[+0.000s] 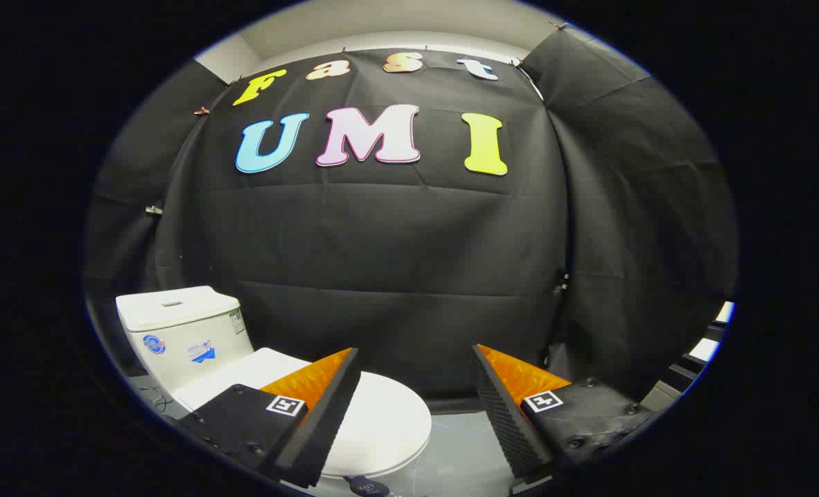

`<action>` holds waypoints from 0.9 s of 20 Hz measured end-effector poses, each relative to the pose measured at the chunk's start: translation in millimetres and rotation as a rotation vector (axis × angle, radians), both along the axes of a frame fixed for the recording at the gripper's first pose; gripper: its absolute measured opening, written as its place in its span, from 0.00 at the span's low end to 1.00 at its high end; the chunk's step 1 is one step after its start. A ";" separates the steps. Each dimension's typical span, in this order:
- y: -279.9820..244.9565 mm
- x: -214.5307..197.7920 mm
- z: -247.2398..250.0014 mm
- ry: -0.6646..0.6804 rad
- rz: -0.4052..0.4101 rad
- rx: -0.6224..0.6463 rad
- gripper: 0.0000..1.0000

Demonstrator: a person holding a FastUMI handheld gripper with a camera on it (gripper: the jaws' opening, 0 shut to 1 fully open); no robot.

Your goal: Open the toilet lid.

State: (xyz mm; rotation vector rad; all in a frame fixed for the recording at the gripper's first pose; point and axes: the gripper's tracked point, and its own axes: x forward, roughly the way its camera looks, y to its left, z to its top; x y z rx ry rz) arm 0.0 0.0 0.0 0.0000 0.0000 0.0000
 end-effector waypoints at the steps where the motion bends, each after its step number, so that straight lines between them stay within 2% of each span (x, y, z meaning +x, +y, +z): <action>1: 0.5 -0.2 -0.7 0.002 0.001 0.003 0.99; 18: -1.3 1.1 -3.9 0.015 -0.005 0.014 0.99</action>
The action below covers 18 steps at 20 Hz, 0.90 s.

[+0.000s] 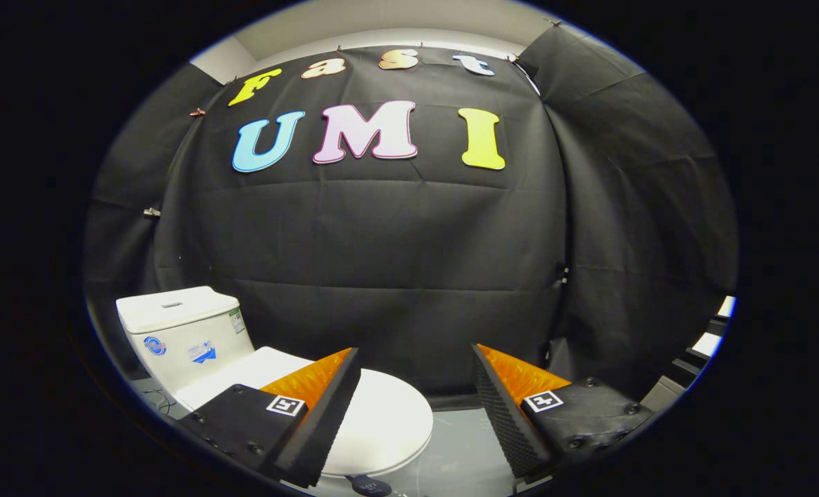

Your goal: Open the toilet lid.

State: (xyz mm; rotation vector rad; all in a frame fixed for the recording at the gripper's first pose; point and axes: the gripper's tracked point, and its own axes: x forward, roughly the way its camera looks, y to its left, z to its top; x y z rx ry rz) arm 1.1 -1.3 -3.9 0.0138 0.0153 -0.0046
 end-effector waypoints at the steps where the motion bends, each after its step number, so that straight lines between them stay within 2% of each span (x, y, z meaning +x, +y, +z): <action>1: 0.0 -0.2 -1.1 0.002 0.000 0.001 0.99; 18: 0.5 5.3 10.3 0.021 -0.004 0.021 0.99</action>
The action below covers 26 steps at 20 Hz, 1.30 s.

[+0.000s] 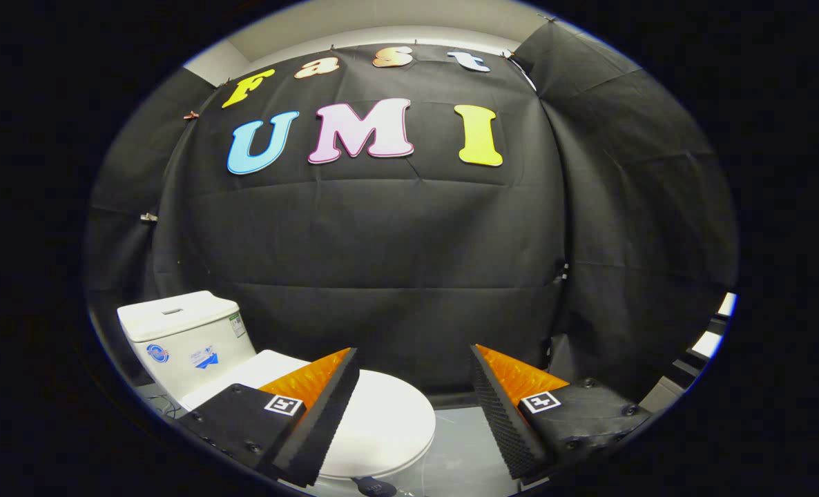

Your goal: Open the toilet lid.

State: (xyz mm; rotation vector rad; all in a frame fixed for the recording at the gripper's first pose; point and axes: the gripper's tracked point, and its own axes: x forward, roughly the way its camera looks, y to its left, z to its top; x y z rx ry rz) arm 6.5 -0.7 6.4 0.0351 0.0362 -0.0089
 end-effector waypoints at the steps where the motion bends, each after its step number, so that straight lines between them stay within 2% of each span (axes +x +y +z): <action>1: -1.6 1.2 2.8 0.007 -0.004 0.012 0.99; 5: -4.5 5.0 11.9 0.010 -0.014 0.011 0.99; 10: -16.0 -0.2 -0.2 0.058 0.002 0.005 0.99; 21: -29.9 -29.3 -91.7 0.275 0.035 0.072 0.99; 26: -21.0 -40.5 -136.8 0.397 0.084 0.075 0.99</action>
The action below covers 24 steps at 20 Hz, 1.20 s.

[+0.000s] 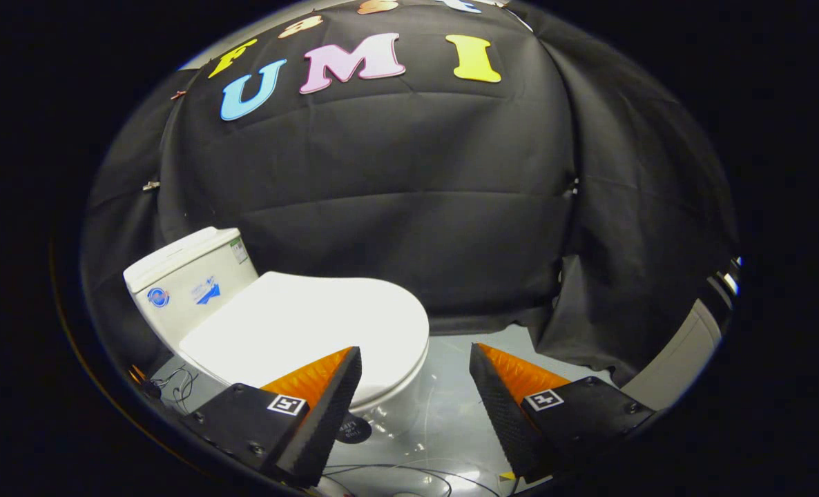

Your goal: Open the toilet lid.

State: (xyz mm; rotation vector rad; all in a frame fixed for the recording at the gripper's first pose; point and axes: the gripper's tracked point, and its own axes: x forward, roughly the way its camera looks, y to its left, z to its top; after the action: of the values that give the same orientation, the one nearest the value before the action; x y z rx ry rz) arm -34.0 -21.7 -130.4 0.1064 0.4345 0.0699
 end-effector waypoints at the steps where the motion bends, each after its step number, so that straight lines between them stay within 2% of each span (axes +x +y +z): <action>1: 2.3 -2.3 -6.7 0.024 0.002 0.015 0.99; 10: 8.6 -13.0 -39.7 0.138 -0.001 0.096 0.99; 24: 6.2 -22.2 -73.0 0.322 -0.114 0.350 0.98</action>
State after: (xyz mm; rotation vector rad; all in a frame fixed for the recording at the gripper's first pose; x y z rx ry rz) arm -56.2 -15.5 -203.4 0.4911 0.7341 0.0160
